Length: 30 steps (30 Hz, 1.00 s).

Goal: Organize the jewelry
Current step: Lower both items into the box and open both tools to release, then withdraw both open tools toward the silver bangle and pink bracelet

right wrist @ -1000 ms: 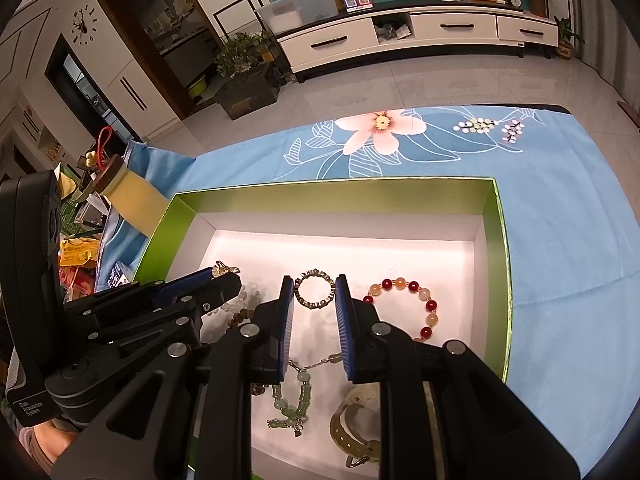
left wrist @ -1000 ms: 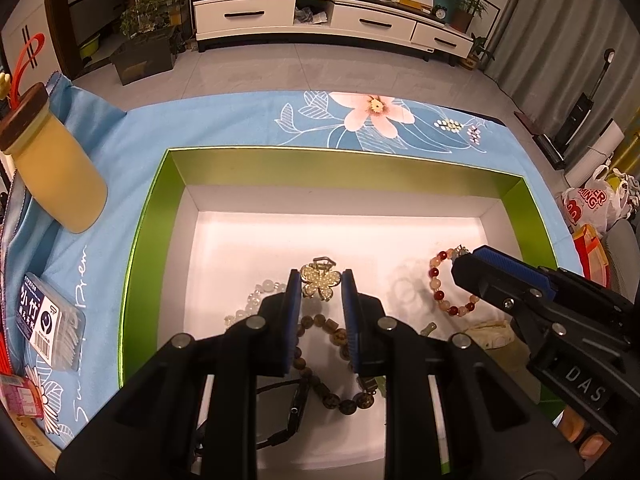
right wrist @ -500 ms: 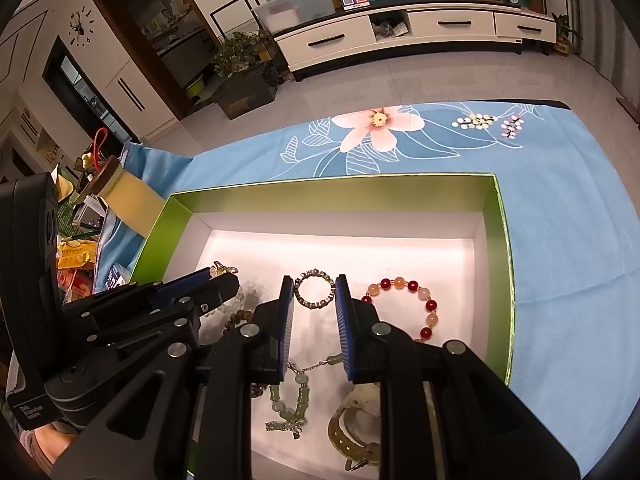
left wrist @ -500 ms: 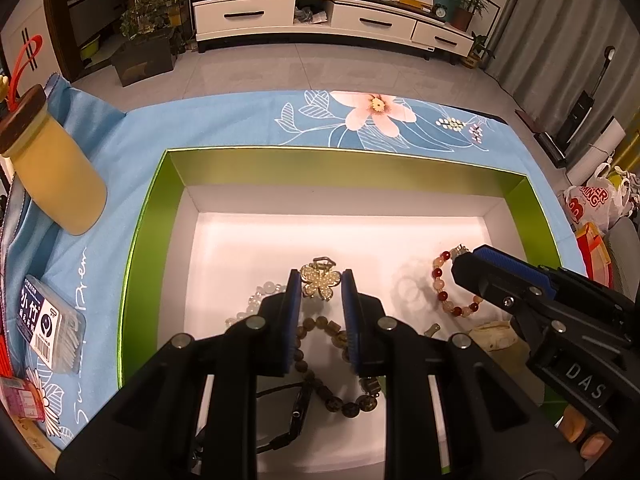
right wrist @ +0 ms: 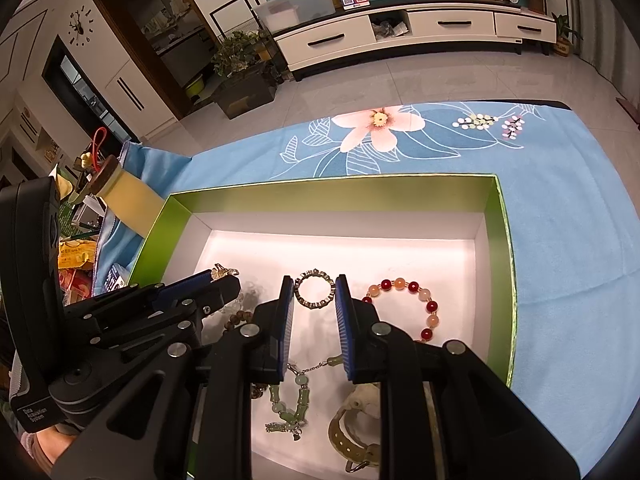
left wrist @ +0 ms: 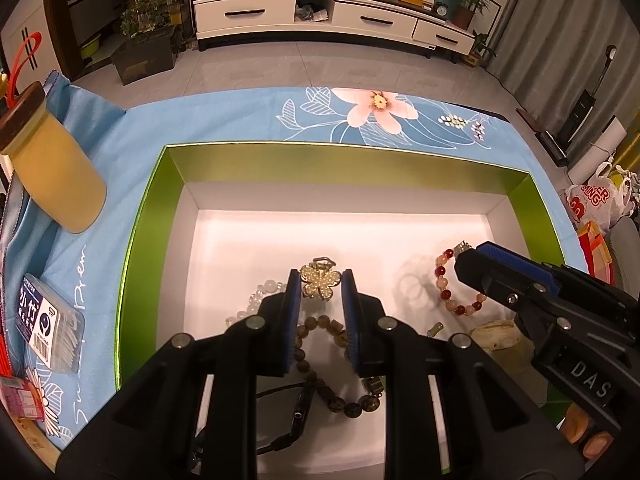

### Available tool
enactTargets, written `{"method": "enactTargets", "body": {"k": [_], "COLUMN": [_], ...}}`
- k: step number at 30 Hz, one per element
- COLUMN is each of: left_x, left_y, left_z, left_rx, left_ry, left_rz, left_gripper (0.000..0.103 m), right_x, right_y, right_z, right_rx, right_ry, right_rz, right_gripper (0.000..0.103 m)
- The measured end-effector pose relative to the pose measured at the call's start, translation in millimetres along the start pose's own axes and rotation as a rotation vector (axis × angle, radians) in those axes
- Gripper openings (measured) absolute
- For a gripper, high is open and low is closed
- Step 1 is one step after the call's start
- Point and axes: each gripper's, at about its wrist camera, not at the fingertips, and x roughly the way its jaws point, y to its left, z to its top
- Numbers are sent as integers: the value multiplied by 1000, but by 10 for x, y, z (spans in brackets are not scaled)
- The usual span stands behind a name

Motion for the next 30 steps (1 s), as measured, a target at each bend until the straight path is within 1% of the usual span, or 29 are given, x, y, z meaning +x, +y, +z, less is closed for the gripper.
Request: {"method": "enactTargets", "body": {"k": [12,13,14,18,20,21,22,23,25,26,27,28,29,30], "left_x": [-5,-14,-19,-67,-121,-153,-203,-257,-367,-454,-515,-612,-703,-795], "left_y": [14,6,9,20,13,5,-12,-30,-61,-83,-93,-101,-103,-107], "left_z": [-12,-8,-13,-26,-41,-51,-67,-84,-128,-174,-201,-255,-311,-365], "left_rx": [-1,-2,-4,-9,-14,-12,-5,4,20,29,33,34,32,32], "left_ry": [-5,-5,-5,-11,-24,-31,-40,-51,-70,-83,-91,-106,-118,-132], "left_rz": [1,1,0,-4,-6,-9,-13,-10,1,1,0,0,-1,-6], "left_gripper": [21,23,28,35,54,57,61,68,75,77,78,83,86,87], "right_x": [9,10,3,-31,-68,-95,-122,-167,-287,-343,-424,-505,-610,-710], "right_y": [18,17,6,-23,-28,-38,-53,-66,-96,-109,-118,-124,-124,-121], "right_z": [7,9,12,11,-7,-25,-46,-79,-158,-188,-235,-279,-338,-397], "right_rx": [0,5,12,30,36,39,43,47,53,54,51,45,34,21], "right_ry": [4,5,2,-4,-11,-15,-19,-26,-49,-61,-82,-102,-128,-150], "right_rz": [-2,-2,-2,6,13,20,26,32,39,44,52,59,63,68], "right_gripper": [21,21,21,22,22,23,28,31,38,41,48,51,52,55]}}
